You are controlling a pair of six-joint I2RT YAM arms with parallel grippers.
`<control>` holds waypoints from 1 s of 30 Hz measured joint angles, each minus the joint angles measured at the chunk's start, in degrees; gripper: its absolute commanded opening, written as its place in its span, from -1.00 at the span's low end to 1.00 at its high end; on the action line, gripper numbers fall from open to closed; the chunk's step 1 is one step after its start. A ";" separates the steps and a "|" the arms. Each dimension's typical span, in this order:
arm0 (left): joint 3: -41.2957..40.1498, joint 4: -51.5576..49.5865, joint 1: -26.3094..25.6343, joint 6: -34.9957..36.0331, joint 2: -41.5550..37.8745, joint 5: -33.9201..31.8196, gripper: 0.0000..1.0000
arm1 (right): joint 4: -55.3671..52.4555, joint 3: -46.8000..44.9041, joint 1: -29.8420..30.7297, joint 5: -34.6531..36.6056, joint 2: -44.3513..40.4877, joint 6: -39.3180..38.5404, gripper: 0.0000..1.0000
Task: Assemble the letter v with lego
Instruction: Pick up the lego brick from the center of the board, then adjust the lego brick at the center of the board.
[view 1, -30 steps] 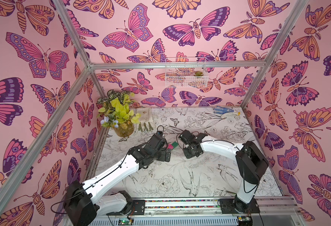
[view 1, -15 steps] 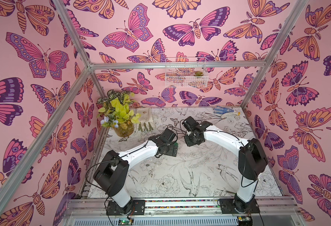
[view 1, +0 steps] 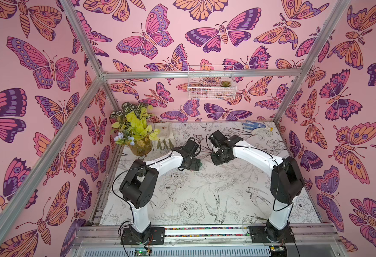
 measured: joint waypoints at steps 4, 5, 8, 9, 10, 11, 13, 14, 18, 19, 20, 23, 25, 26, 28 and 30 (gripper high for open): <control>0.26 -0.98 0.31 0.17 0.00 0.09 1.00 | -0.28 0.39 0.00 -0.50 0.61 -0.09 -0.41; 0.11 -1.07 0.37 0.17 -0.02 0.20 1.00 | -0.35 0.76 -0.02 -0.63 1.05 -0.09 -0.41; -1.31 -0.90 0.42 0.17 -1.07 0.85 1.00 | -0.39 1.81 -0.11 -1.05 2.62 -0.24 -0.41; -1.86 -0.94 0.42 0.20 -1.57 1.16 1.00 | -0.37 2.21 -0.17 -1.25 3.21 -0.24 -0.42; -2.16 -0.96 0.42 0.20 -1.92 1.38 1.00 | -0.39 2.54 -0.17 -1.40 3.74 -0.24 -0.41; -2.23 -1.03 0.42 0.22 -2.19 1.64 1.00 | -0.37 2.78 -0.17 -1.66 4.17 -0.24 -0.41; -2.23 -0.83 0.42 0.22 -2.38 2.05 1.00 | -0.37 2.95 -0.17 -1.99 4.68 -0.24 -0.42; -2.23 -0.85 0.42 0.24 -2.45 2.29 1.00 | -0.37 2.95 -0.17 -2.19 4.74 -0.22 -0.42; -2.23 -0.83 0.42 0.20 -2.45 2.86 1.00 | -0.37 2.99 -0.17 -3.02 4.76 -0.22 -0.41; -2.27 -0.83 0.42 0.20 -2.47 2.89 1.00 | -0.37 2.99 -0.17 -3.21 4.76 -0.22 -0.41; -2.40 -0.81 0.42 0.17 -2.49 2.89 1.00 | -0.35 2.99 -0.17 -3.32 4.76 -0.22 -0.41; -3.13 -0.83 0.42 0.17 -2.54 2.86 1.00 | -0.35 3.02 -0.17 -3.65 4.76 -0.28 -0.42; -3.69 -0.83 0.42 0.15 -2.56 2.86 1.00 | -0.55 3.52 -0.17 -3.78 4.96 -0.37 -0.41; -3.98 -0.85 0.42 0.13 -2.58 2.84 1.00 | -0.59 4.00 -0.17 -3.89 5.16 -0.46 -0.42; -4.42 -0.85 0.42 0.07 -2.62 2.78 1.00 | -0.52 4.85 -0.17 -4.11 5.57 -0.59 -0.41; -4.66 -0.85 0.42 -0.22 -2.62 2.45 1.00 | -0.55 5.22 -0.17 -4.55 5.73 -0.90 -0.41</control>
